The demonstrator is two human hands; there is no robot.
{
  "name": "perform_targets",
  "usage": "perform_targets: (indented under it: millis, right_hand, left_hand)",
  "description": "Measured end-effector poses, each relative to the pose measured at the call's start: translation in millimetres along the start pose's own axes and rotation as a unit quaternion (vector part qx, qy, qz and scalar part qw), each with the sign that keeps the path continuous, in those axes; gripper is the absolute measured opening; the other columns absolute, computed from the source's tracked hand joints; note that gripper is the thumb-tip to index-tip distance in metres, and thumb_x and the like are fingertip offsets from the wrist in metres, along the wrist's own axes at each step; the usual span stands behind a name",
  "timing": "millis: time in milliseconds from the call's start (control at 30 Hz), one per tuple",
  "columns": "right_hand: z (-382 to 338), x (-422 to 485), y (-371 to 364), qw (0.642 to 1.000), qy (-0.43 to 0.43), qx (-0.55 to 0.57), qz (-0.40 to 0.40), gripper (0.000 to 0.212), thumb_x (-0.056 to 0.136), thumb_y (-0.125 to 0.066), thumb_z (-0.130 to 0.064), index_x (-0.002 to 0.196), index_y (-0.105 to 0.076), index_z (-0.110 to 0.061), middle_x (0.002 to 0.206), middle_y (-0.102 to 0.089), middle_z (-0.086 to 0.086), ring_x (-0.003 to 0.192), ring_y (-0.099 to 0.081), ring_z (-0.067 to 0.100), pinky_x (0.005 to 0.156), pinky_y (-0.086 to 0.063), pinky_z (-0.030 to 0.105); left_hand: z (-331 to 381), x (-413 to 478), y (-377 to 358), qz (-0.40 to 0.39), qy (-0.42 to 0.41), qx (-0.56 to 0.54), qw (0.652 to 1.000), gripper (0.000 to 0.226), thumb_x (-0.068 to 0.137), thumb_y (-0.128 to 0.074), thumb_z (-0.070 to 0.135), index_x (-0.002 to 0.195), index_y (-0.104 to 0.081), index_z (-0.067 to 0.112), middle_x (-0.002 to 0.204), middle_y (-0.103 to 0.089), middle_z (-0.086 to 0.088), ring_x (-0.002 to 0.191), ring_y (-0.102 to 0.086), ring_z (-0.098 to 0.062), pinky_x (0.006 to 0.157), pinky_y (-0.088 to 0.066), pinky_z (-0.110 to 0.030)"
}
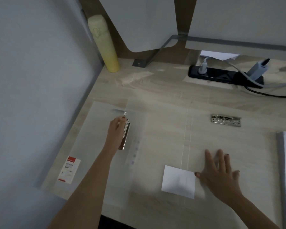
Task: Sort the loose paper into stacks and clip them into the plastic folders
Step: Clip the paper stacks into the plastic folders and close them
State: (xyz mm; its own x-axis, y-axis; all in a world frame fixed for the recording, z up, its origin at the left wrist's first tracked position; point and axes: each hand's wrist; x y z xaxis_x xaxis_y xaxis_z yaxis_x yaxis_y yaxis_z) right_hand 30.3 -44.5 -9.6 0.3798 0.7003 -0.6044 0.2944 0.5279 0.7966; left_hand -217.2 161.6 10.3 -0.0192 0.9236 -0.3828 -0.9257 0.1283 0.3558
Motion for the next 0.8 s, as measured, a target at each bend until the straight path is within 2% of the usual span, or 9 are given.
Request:
perform_targets:
  millis: [100, 200, 267, 333, 433, 533, 600, 667, 800]
  right_hand:
    - [-3.3, -4.4, 1.8, 0.999, 0.001, 0.001, 0.045, 0.082, 0.083, -0.011, -0.072, 0.149, -0.012, -0.023, 0.156, -0.004, 0.023, 0.142, -0.011, 0.043, 0.097, -0.033, 0.066]
    - [5.3, -3.8, -6.0, 1.000, 0.007, 0.020, 0.022, 0.080, 0.087, -0.024, -0.067, 0.148, 0.009, -0.027, 0.155, 0.021, 0.013, 0.145, 0.010, 0.035, 0.109, -0.021, 0.059]
    - [9.2, -2.9, -0.6, 0.998, 0.005, 0.051, 0.020, 0.076, 0.091, -0.032, -0.057, 0.148, 0.010, -0.029, 0.157, 0.018, 0.010, 0.145, 0.013, 0.031, 0.112, -0.018, 0.054]
    - [11.3, -3.1, 3.3, 0.994, 0.009, 0.092, 0.049, 0.067, 0.094, -0.037, -0.048, 0.148, -0.004, -0.027, 0.158, 0.004, 0.009, 0.147, 0.003, 0.029, 0.113, -0.020, 0.051]
    - [18.1, 5.7, 13.6, 0.982, -0.002, 0.160, 0.096, 0.060, 0.093, -0.046, -0.035, 0.147, -0.023, -0.019, 0.156, -0.015, 0.014, 0.144, -0.016, 0.032, 0.114, -0.021, 0.049]
    - [25.4, 26.3, 30.0, 0.977, -0.004, 0.176, 0.117, 0.058, 0.095, -0.045, -0.029, 0.146, -0.023, -0.013, 0.156, -0.015, 0.016, 0.143, -0.018, 0.033, 0.115, -0.016, 0.045]
    - [29.0, 41.8, 42.0, 0.976, -0.006, 0.174, 0.133, 0.058, 0.096, -0.043, -0.028, 0.147, -0.020, -0.012, 0.156, -0.013, 0.016, 0.144, -0.017, 0.032, 0.116, -0.013, 0.043]
    - [27.3, 55.1, 54.1, 0.976, 0.003, 0.166, 0.142, 0.059, 0.096, -0.041, -0.028, 0.148, -0.017, -0.011, 0.157, -0.011, 0.015, 0.145, -0.013, 0.029, 0.116, -0.010, 0.040]
    - [21.7, 76.4, 73.9, 0.973, 0.010, 0.167, 0.160, 0.060, 0.097, -0.040, -0.028, 0.148, -0.015, -0.012, 0.158, -0.006, 0.012, 0.146, -0.009, 0.027, 0.117, -0.008, 0.036]
  left_hand:
    - [-6.1, 5.2, -0.3, -0.003, 0.007, 0.043, 0.999, 0.014, 0.092, -0.048, 0.032, 0.086, -0.059, 0.027, 0.105, -0.058, -0.018, 0.081, -0.056, -0.024, 0.070, -0.041, -0.027]
    - [-6.3, 3.4, -1.5, -0.004, -0.019, 0.093, 0.995, 0.011, 0.091, -0.051, 0.025, 0.092, -0.062, 0.023, 0.114, -0.055, -0.012, 0.105, -0.055, -0.029, 0.094, -0.044, -0.036]
    - [-1.0, -4.7, -5.8, 0.027, -0.096, 0.156, 0.983, 0.023, 0.093, -0.050, 0.019, 0.113, -0.059, 0.014, 0.132, -0.045, -0.007, 0.130, -0.039, -0.026, 0.110, -0.030, -0.034]
    - [10.6, -17.1, -18.5, 0.055, -0.181, 0.224, 0.956, 0.036, 0.094, -0.046, 0.027, 0.127, -0.052, 0.014, 0.148, -0.033, -0.007, 0.139, -0.025, -0.023, 0.110, -0.024, -0.029]
    - [18.9, -26.8, -56.4, 0.027, -0.291, 0.311, 0.904, 0.050, 0.090, -0.032, 0.038, 0.132, -0.049, 0.017, 0.152, -0.030, -0.005, 0.142, -0.022, -0.023, 0.114, -0.019, -0.031]
    - [20.9, -34.3, -107.1, -0.085, -0.347, 0.395, 0.846, 0.052, 0.090, -0.027, 0.035, 0.135, -0.047, 0.017, 0.154, -0.028, -0.006, 0.145, -0.018, -0.025, 0.118, -0.013, -0.038]
    - [14.0, -37.1, -142.0, -0.126, -0.375, 0.454, 0.799, 0.050, 0.088, -0.031, 0.034, 0.130, -0.053, 0.018, 0.147, -0.040, -0.009, 0.139, -0.032, -0.029, 0.113, -0.025, -0.044]
    - [2.5, -39.0, -167.4, -0.153, -0.366, 0.505, 0.767, 0.051, 0.085, -0.035, 0.039, 0.125, -0.058, 0.019, 0.139, -0.051, -0.011, 0.131, -0.045, -0.031, 0.110, -0.033, -0.045]
    - [-19.2, -43.0, -192.3, -0.173, -0.349, 0.553, 0.736, 0.060, 0.094, -0.015, 0.053, 0.138, -0.043, 0.022, 0.144, -0.044, -0.013, 0.134, -0.039, -0.032, 0.106, -0.019, -0.046]
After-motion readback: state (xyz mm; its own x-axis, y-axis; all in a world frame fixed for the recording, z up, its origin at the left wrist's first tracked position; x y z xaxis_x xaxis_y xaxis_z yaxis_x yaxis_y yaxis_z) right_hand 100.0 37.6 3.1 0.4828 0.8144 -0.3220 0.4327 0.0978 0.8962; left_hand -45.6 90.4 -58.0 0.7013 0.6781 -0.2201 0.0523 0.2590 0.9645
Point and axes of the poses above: each hand's wrist, its own x-axis towards the middle knuckle, its own y-axis out of the back of the hand, z = x × y
